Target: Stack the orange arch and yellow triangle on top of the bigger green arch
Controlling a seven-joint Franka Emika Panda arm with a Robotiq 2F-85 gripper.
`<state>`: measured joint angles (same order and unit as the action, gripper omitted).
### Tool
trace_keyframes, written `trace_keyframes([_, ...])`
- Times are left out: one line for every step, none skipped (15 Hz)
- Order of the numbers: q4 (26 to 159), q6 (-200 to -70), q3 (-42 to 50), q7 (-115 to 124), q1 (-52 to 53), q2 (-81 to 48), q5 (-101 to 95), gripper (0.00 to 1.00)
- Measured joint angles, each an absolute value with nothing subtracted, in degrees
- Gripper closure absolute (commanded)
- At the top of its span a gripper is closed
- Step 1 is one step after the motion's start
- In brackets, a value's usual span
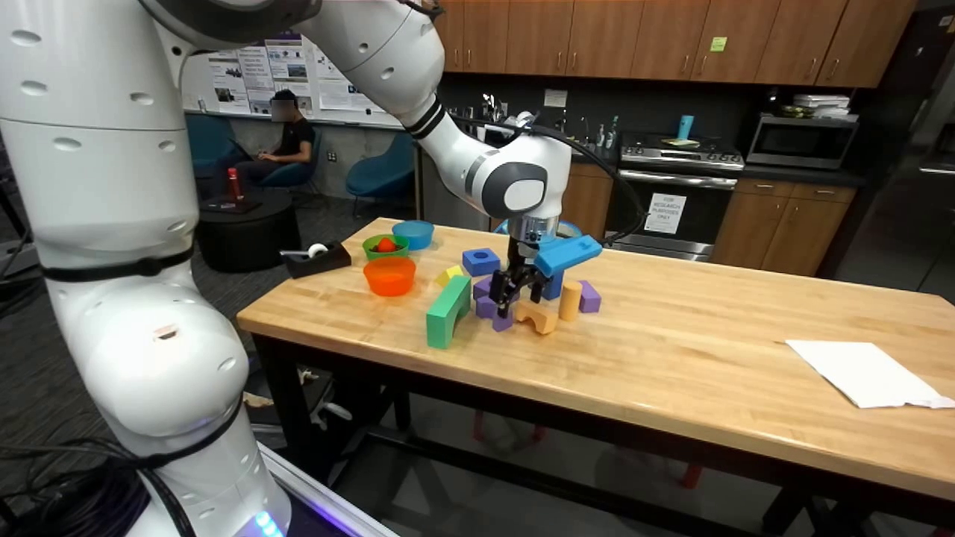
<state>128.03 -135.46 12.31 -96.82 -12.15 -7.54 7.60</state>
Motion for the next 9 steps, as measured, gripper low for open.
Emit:
trace_keyframes([127.97, -135.46, 12.31, -96.88, -12.34, -7.57, 7.6, 0.0])
trace_keyframes([127.92, -135.46, 12.31, -96.97, -12.56, -7.58, 7.6, 0.0])
trace_keyframes([127.82, -135.46, 12.31, -97.12, -12.81, -7.58, 7.6, 0.0])
trace_keyframes([127.65, -135.48, 12.31, -97.28, -13.07, -7.58, 7.6, 0.0])
trace_keyframes([127.41, -135.51, 12.31, -97.37, -13.32, -7.57, 7.6, 0.0])
trace_keyframes([127.21, -135.63, 12.32, -97.46, -13.53, -7.5, 7.6, 0.0])
trace_keyframes([127.04, -135.79, 12.32, -97.62, -13.68, -7.4, 7.6, 0.0])
trace_keyframes([126.84, -135.95, 12.32, -97.74, -13.78, -7.32, 7.56, 0.0])
trace_keyframes([126.67, -136.12, 12.31, -97.91, -13.86, -7.28, 7.55, 0.0])
